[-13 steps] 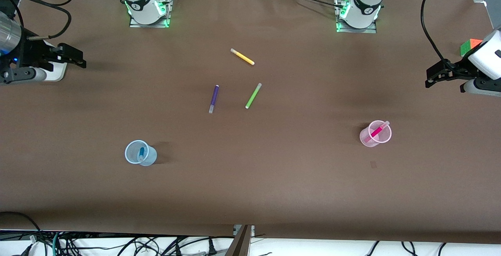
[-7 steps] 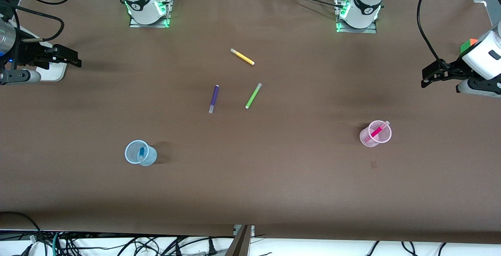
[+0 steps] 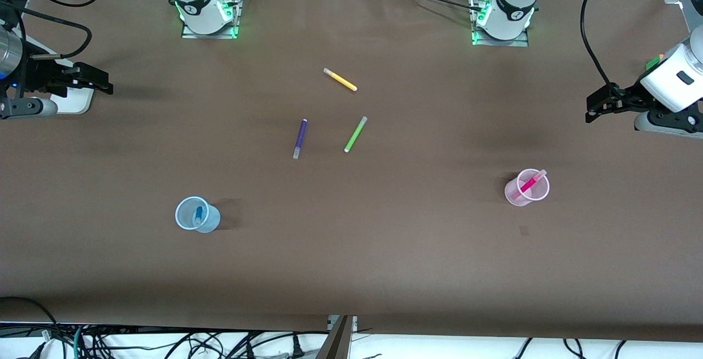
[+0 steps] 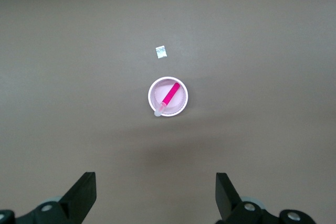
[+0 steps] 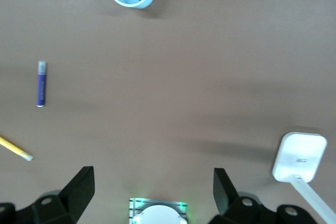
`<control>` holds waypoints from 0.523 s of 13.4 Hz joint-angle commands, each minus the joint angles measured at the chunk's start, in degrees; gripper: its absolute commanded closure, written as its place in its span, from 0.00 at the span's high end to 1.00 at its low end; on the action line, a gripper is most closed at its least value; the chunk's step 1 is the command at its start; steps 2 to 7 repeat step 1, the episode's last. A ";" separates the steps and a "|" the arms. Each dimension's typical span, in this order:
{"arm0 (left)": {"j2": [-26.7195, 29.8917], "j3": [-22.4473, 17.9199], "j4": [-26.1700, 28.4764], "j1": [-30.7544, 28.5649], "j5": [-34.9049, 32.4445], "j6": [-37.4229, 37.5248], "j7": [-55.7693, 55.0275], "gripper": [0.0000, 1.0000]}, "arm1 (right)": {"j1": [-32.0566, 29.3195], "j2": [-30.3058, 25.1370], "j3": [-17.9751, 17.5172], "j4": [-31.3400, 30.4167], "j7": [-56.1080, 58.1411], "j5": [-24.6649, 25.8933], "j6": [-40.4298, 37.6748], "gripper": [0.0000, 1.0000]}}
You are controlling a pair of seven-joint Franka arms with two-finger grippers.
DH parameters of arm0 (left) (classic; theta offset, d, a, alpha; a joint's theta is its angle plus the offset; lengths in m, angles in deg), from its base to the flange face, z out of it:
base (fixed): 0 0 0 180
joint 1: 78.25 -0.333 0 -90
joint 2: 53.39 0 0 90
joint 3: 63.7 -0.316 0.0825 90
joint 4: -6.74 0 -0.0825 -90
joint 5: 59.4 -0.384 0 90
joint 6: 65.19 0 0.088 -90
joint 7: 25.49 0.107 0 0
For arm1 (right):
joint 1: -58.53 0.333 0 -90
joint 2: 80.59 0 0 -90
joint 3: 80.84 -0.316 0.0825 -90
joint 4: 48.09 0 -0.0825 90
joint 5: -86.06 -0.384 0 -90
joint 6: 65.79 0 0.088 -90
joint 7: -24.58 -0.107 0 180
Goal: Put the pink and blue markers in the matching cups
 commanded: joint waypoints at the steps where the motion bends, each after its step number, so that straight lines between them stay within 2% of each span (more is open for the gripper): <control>1: 0.21 0.10 0.08 0.15 -0.65 0.23 -0.51 1.00 | 1.21 0.83 -0.61 1.76 -0.65 2.23 -1.28 1.00; 7: 0.21 0.10 0.08 0.15 -0.65 0.23 -0.51 1.00 | 1.21 0.83 -0.61 1.76 -0.65 2.23 -1.28 1.00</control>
